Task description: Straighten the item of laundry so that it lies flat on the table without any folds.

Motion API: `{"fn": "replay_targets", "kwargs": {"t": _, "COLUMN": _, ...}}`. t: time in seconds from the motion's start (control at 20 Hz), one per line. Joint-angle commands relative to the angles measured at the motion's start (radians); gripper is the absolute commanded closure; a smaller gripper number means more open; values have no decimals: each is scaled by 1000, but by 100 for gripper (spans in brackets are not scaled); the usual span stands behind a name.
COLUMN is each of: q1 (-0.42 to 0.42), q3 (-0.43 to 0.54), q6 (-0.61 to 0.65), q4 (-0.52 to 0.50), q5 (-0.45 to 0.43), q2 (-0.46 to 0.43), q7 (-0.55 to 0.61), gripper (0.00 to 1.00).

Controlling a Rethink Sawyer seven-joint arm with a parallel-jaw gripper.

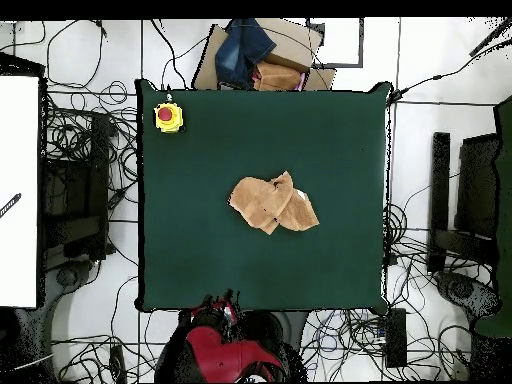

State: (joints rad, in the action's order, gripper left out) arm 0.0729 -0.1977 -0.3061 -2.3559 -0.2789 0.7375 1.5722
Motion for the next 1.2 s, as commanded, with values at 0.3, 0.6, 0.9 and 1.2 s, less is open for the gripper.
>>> {"fn": "replay_targets", "kwargs": {"t": 0.3, "q1": 3, "q3": -26, "q6": -63, "q4": -32, "q5": -43, "q2": -76, "q7": 176, "gripper": 0}}
{"fn": "replay_targets", "kwargs": {"t": 0.6, "q1": 56, "q3": 15, "q6": 153, "q4": 32, "q5": 95, "q2": 26, "q7": 176, "gripper": 0}}
{"fn": "replay_targets", "kwargs": {"t": 0.9, "q1": 146, "q3": 18, "q6": 290, "q4": 141, "q5": 222, "q2": 31, "q7": 177, "gripper": 0}}
{"fn": "replay_targets", "kwargs": {"t": 1.2, "q1": 157, "q3": 23, "q6": 326, "q4": 190, "q5": 242, "q2": 31, "q7": 166, "gripper": 0}}
